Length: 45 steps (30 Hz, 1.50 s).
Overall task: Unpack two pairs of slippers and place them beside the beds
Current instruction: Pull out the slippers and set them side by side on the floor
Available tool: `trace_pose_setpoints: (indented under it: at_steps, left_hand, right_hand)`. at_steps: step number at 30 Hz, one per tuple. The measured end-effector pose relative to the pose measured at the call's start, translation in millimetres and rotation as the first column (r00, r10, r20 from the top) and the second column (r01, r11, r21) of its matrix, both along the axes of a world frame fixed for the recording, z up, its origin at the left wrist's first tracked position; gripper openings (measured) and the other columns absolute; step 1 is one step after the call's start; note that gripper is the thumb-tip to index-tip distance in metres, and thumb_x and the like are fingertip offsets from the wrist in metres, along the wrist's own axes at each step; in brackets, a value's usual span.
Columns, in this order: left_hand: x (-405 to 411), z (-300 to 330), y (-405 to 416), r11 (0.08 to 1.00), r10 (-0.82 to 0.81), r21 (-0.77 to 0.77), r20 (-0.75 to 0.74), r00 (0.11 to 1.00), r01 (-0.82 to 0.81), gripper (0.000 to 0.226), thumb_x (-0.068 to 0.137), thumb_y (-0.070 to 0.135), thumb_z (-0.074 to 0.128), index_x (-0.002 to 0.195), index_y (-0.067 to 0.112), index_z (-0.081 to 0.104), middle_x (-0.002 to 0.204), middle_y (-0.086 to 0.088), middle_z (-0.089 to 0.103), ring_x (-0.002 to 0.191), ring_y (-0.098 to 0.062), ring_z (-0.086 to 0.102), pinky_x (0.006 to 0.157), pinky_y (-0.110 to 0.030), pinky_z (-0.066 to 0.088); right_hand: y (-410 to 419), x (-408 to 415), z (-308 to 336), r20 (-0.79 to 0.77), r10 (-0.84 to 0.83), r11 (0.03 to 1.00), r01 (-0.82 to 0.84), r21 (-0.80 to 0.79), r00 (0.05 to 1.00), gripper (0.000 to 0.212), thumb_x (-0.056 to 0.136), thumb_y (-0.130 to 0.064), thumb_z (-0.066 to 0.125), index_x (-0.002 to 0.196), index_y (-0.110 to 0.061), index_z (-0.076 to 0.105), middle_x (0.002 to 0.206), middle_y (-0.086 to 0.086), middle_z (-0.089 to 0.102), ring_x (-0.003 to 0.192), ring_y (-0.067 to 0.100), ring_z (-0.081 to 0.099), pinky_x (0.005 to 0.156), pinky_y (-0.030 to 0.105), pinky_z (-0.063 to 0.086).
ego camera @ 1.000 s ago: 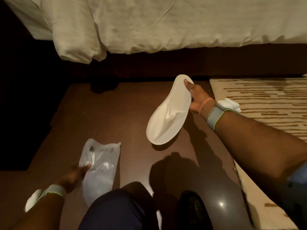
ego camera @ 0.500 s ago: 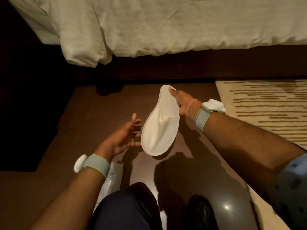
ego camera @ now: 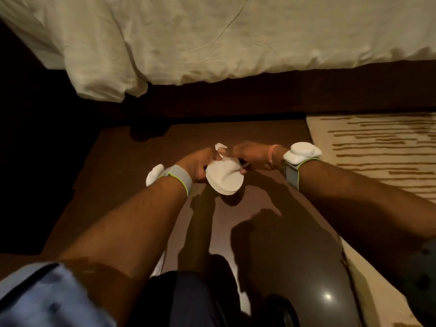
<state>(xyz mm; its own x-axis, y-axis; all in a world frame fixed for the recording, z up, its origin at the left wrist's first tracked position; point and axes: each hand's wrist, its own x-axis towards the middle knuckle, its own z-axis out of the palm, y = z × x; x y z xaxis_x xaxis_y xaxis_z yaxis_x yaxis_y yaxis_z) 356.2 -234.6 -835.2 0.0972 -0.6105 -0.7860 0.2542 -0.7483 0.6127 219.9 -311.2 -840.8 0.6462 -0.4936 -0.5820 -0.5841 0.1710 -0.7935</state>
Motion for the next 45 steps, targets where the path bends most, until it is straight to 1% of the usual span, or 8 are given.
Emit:
trace_pose_setpoints:
  at_steps: [4, 8, 12, 19, 24, 29, 35, 45]
  left_hand:
    - [-6.9, -5.4, -29.2, 0.989, -0.143, 0.031, -0.006, 0.990, 0.143, 0.032, 0.098, 0.030, 0.038, 0.102, 0.005, 0.057, 0.068, -0.016, 0.072, 0.061, -0.030, 0.071, 0.059, -0.030, 0.058]
    - [3.6, -53.9, -40.7, 0.959, -0.284, -0.006, -0.082, 0.955, 0.285, 0.060, 0.090, 0.063, 0.047, 0.117, 0.012, 0.062, 0.121, -0.017, 0.066, 0.117, -0.038, 0.060, 0.108, -0.049, 0.043]
    - [5.3, -66.4, -37.5, 0.912, -0.405, -0.119, -0.098, 0.909, 0.394, 0.041, 0.097, 0.042, 0.050, 0.123, 0.011, 0.058, 0.120, -0.012, 0.065, 0.108, -0.028, 0.062, 0.100, -0.042, 0.048]
    - [30.8, -74.4, -38.4, 0.945, -0.201, -0.306, -0.260, 0.944, 0.117, 0.018, 0.099, 0.015, 0.050, 0.112, 0.014, 0.062, 0.100, -0.004, 0.066, 0.085, -0.011, 0.069, 0.073, -0.021, 0.060]
    - [30.0, -70.8, -53.2, 0.854, -0.414, -0.226, 0.249, 0.875, 0.469, 0.037, 0.081, 0.002, 0.074, 0.112, 0.018, 0.060, 0.107, -0.003, 0.064, 0.096, -0.019, 0.063, 0.069, -0.025, 0.059]
    - [9.4, -99.9, -52.2, 0.707, -0.476, -0.040, 0.711, 0.517, 0.706, 0.052, 0.070, 0.003, 0.083, 0.117, 0.011, 0.061, 0.127, -0.012, 0.057, 0.119, -0.031, 0.055, 0.092, -0.028, 0.047]
    - [-7.9, -140.2, -33.3, 0.606, -0.586, 0.214, 0.772, 0.248, 0.766, 0.059, 0.077, 0.012, 0.078, 0.131, 0.024, 0.056, 0.141, -0.003, 0.052, 0.129, -0.025, 0.050, 0.099, -0.027, 0.042]
    - [-14.3, -138.9, -34.6, 0.661, -0.557, 0.237, 0.791, 0.253, 0.712, 0.059, 0.082, 0.012, 0.071, 0.136, 0.029, 0.052, 0.144, -0.001, 0.050, 0.132, -0.024, 0.049, 0.108, -0.033, 0.041]
  right_hand:
    - [-9.2, -10.1, -26.6, -0.027, -0.046, 0.992, 0.049, 0.116, 0.999, 0.057, 0.074, -0.030, 0.081, 0.123, -0.017, 0.055, 0.117, 0.012, 0.061, 0.093, 0.021, 0.060, 0.063, 0.026, 0.049]
    - [-26.5, -22.8, -53.8, -0.117, -0.022, 0.989, 0.039, 0.144, 0.993, 0.065, 0.075, -0.026, 0.082, 0.132, -0.014, 0.052, 0.131, 0.016, 0.056, 0.094, 0.023, 0.057, 0.060, 0.024, 0.050]
    - [-40.0, -39.7, -54.1, -0.136, -0.077, 0.988, 0.094, 0.125, 0.988, 0.065, 0.074, -0.013, 0.080, 0.133, -0.013, 0.051, 0.134, 0.018, 0.054, 0.095, 0.028, 0.058, 0.066, 0.029, 0.050]
    - [-62.7, -50.3, -61.3, -0.117, -0.120, 0.992, 0.123, 0.021, 0.986, 0.054, 0.078, -0.010, 0.077, 0.127, -0.006, 0.054, 0.120, 0.013, 0.057, 0.101, 0.029, 0.060, 0.083, 0.041, 0.056]
    - [-61.4, -71.8, -85.9, -0.335, -0.052, 0.972, -0.029, -0.231, 0.941, 0.060, 0.075, -0.011, 0.080, 0.129, -0.005, 0.055, 0.129, 0.019, 0.056, 0.102, 0.032, 0.062, 0.075, 0.042, 0.059]
    - [-47.3, -68.6, -107.2, -0.531, 0.053, 0.876, -0.295, -0.382, 0.846, 0.059, 0.075, -0.027, 0.080, 0.129, -0.014, 0.059, 0.132, 0.009, 0.057, 0.117, 0.029, 0.057, 0.093, 0.032, 0.047]
    - [-37.2, -45.2, -134.4, -0.563, 0.069, 0.826, -0.364, -0.430, 0.823, 0.046, 0.084, -0.032, 0.067, 0.128, -0.021, 0.060, 0.130, 0.007, 0.061, 0.120, 0.029, 0.056, 0.093, 0.027, 0.042]
    - [-16.9, -40.8, -158.1, -0.551, -0.028, 0.768, -0.335, -0.546, 0.834, 0.043, 0.087, -0.021, 0.049, 0.129, -0.021, 0.056, 0.129, 0.011, 0.061, 0.121, 0.032, 0.053, 0.097, 0.034, 0.045]
